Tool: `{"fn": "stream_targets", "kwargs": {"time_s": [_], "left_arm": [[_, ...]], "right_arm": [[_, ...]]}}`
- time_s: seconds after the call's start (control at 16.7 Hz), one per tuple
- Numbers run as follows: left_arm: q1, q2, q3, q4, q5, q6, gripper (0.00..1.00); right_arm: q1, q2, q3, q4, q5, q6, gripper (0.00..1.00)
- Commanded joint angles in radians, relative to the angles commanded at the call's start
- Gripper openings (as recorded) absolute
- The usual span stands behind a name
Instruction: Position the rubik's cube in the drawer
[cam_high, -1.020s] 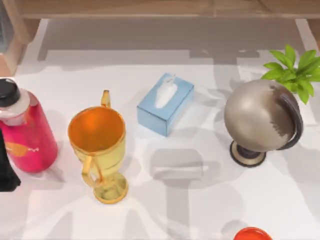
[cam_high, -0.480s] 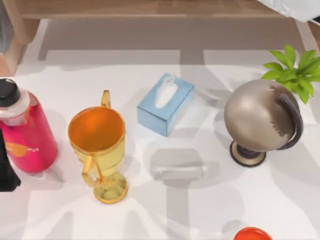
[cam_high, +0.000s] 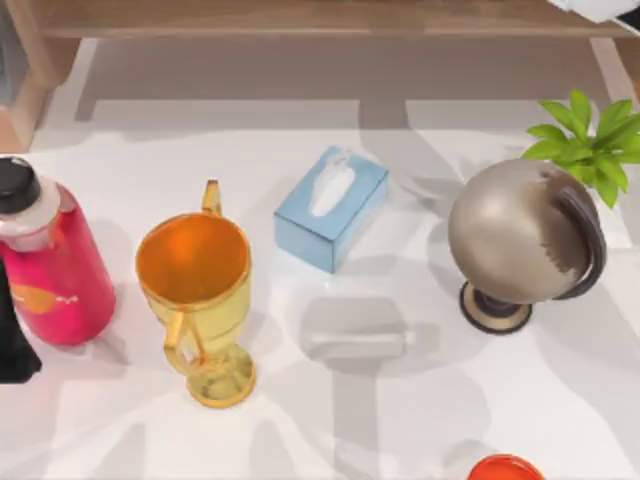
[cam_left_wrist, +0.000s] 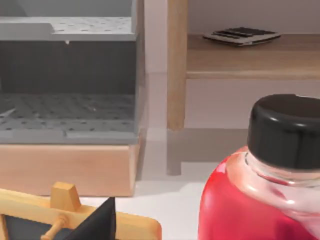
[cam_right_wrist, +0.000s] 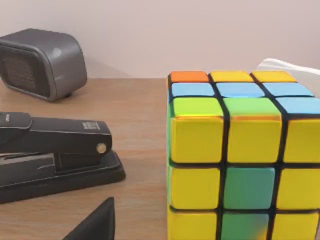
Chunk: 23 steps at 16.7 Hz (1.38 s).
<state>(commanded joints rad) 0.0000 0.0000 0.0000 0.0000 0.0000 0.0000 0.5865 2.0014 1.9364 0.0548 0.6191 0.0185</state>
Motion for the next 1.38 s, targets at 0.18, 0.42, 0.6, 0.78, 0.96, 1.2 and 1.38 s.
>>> {"fn": "stream_targets", "kwargs": {"time_s": [0.18, 0.42, 0.6, 0.78, 0.96, 1.2, 1.38], "left_arm": [[0.000, 0.000, 0.000, 0.000, 0.000, 0.000, 1.00], [0.000, 0.000, 0.000, 0.000, 0.000, 0.000, 1.00], [0.000, 0.000, 0.000, 0.000, 0.000, 0.000, 1.00], [0.000, 0.000, 0.000, 0.000, 0.000, 0.000, 1.00], [0.000, 0.000, 0.000, 0.000, 0.000, 0.000, 1.00], [0.000, 0.000, 0.000, 0.000, 0.000, 0.000, 1.00], [0.000, 0.000, 0.000, 0.000, 0.000, 0.000, 1.00]], "right_arm": [[-0.022, 0.063, 0.109, -0.044, -0.021, -0.002, 1.00], [-0.046, 0.155, 0.240, -0.077, -0.044, -0.004, 1.00], [-0.051, 0.195, 0.278, -0.080, -0.049, -0.003, 1.00], [-0.051, 0.195, 0.278, -0.080, -0.049, -0.003, 1.00], [-0.051, 0.195, 0.278, -0.080, -0.049, -0.003, 0.85], [-0.051, 0.195, 0.278, -0.080, -0.049, -0.003, 0.55], [-0.051, 0.195, 0.278, -0.080, -0.049, -0.003, 0.32]]}}
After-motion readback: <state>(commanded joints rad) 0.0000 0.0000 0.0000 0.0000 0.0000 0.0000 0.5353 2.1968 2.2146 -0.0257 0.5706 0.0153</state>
